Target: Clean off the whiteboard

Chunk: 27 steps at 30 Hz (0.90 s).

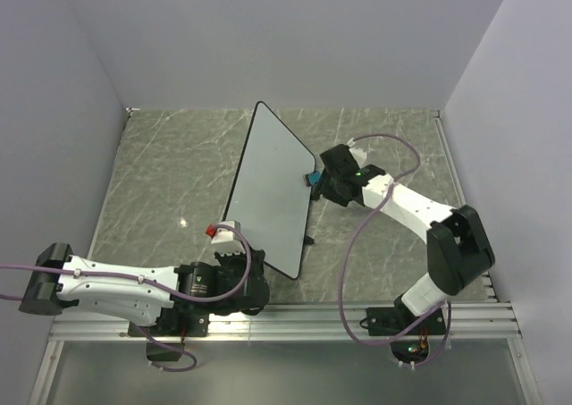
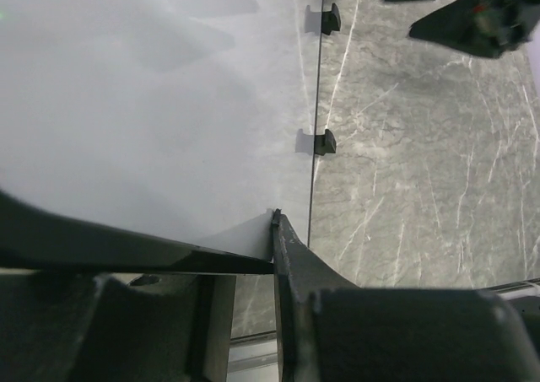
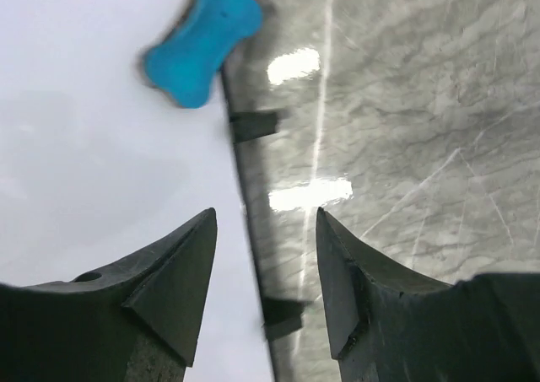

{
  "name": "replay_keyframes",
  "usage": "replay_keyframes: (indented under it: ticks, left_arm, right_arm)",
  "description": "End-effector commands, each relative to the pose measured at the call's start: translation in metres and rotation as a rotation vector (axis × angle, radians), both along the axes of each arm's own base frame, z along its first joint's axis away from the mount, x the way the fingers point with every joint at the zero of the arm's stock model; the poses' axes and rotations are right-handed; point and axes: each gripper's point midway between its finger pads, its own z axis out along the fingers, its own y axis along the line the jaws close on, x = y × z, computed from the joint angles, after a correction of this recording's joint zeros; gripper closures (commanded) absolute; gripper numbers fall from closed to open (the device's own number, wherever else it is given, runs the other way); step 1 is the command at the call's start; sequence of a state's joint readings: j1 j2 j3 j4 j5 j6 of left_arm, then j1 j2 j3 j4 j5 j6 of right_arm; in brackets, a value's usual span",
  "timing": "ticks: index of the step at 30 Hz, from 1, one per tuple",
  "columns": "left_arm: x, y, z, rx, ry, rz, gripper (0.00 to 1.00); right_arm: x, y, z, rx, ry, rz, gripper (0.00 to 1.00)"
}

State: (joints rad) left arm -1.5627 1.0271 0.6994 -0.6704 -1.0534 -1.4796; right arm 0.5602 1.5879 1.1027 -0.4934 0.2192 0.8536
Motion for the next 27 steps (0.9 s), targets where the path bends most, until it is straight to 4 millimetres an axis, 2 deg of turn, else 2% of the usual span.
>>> replay_keyframes:
  ticks: [1,5,11,13,14,15,20,21,23,24,27]
  left_arm:
    - [-0.015,0.025,-0.035,0.258,0.077,-0.105,1.0]
    - [-0.016,0.023,-0.036,0.265,0.086,-0.105,0.98]
    - [-0.016,0.021,-0.036,0.275,0.093,-0.092,0.92]
    - [-0.016,0.017,-0.035,0.299,0.086,-0.113,0.87]
    - [-0.016,0.014,-0.033,0.296,0.084,-0.12,0.84]
    - [-0.017,0.012,-0.033,0.306,0.084,-0.127,0.78]
    - [-0.019,0.008,-0.03,0.32,0.098,-0.131,0.57]
    - [-0.019,0.009,-0.029,0.321,0.101,-0.132,0.48]
    - [-0.02,0.007,-0.028,0.311,0.108,-0.14,0.41]
    - [-0.02,0.006,-0.027,0.306,0.107,-0.142,0.33]
    - [-0.02,0.006,-0.024,0.291,0.103,-0.148,0.28]
  right_arm:
    - [0.006,0.003,0.04,0.061,-0.098,-0.015,0.42]
    - [-0.002,-0.004,0.063,0.066,-0.142,0.0,0.42]
    - [-0.022,-0.015,0.051,0.059,-0.119,0.007,0.42]
    - [-0.031,-0.018,0.04,0.058,-0.092,0.011,0.42]
    - [-0.033,-0.018,0.041,0.07,-0.1,0.01,0.42]
    - [-0.038,-0.02,0.033,0.065,-0.084,0.01,0.42]
    - [-0.047,-0.027,0.021,0.051,-0.071,0.013,0.43]
    - [-0.049,-0.028,0.02,0.049,-0.072,0.015,0.43]
    - [-0.052,-0.029,0.018,0.047,-0.069,0.018,0.43]
    - [-0.053,-0.03,0.017,0.046,-0.068,0.015,0.43]
    - [-0.055,-0.033,0.015,0.046,-0.066,0.009,0.43]
